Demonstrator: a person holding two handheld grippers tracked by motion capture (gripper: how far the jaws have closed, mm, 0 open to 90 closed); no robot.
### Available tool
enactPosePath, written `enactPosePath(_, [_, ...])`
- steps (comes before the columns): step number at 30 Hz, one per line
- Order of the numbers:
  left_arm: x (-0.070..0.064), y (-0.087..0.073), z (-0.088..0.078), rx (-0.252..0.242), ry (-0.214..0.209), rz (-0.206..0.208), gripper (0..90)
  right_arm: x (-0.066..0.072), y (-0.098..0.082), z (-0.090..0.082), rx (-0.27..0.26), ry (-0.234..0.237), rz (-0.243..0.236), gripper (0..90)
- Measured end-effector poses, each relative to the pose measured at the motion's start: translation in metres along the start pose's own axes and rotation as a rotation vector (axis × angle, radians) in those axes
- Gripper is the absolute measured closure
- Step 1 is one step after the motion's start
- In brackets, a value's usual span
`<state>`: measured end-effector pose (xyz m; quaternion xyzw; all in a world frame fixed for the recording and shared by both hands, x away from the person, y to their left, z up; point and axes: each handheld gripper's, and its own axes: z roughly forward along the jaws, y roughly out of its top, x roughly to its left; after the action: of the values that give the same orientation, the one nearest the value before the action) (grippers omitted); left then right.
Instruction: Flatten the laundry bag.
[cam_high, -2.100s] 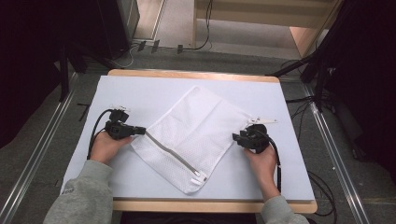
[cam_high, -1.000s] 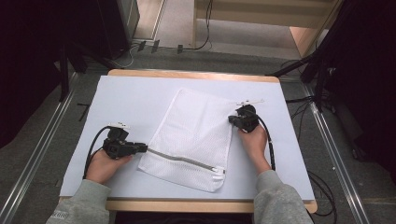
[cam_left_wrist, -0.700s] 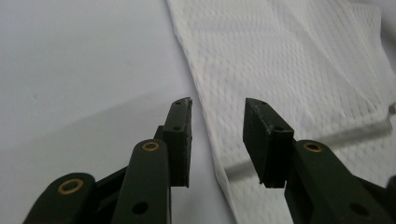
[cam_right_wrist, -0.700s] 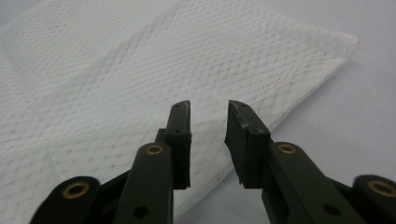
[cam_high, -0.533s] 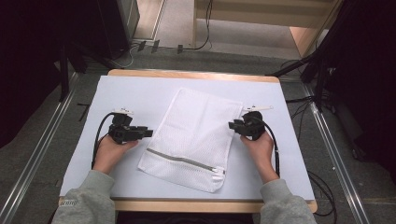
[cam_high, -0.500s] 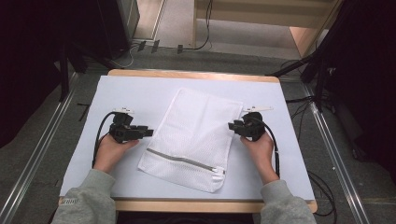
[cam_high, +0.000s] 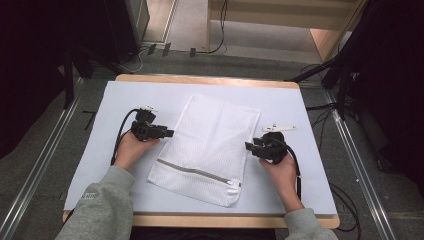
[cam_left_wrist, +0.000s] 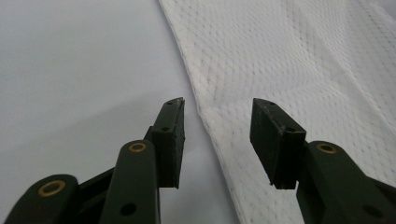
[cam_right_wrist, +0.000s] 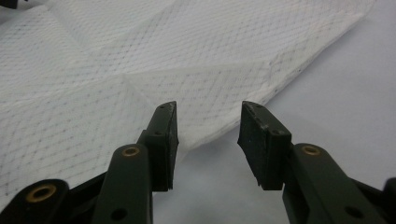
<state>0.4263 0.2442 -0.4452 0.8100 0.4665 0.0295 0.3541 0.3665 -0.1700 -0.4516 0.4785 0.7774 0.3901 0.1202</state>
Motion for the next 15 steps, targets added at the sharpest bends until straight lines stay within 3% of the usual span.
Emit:
enactPosePath(9, [0.001,0.006,0.016,0.007,-0.005,-0.004,55.6,0.010,-0.011,-0.002,0.020,0.013,0.007,51.2])
enactPosePath(12, [-0.001,0.007,0.020,0.007,-0.026,-0.001,63.1,0.012,-0.013,0.003,0.045,0.021,0.010,50.0])
enactPosePath(15, [-0.005,0.007,0.022,0.017,-0.003,0.031,71.5,0.013,-0.015,0.008,0.060,0.030,0.015,50.2])
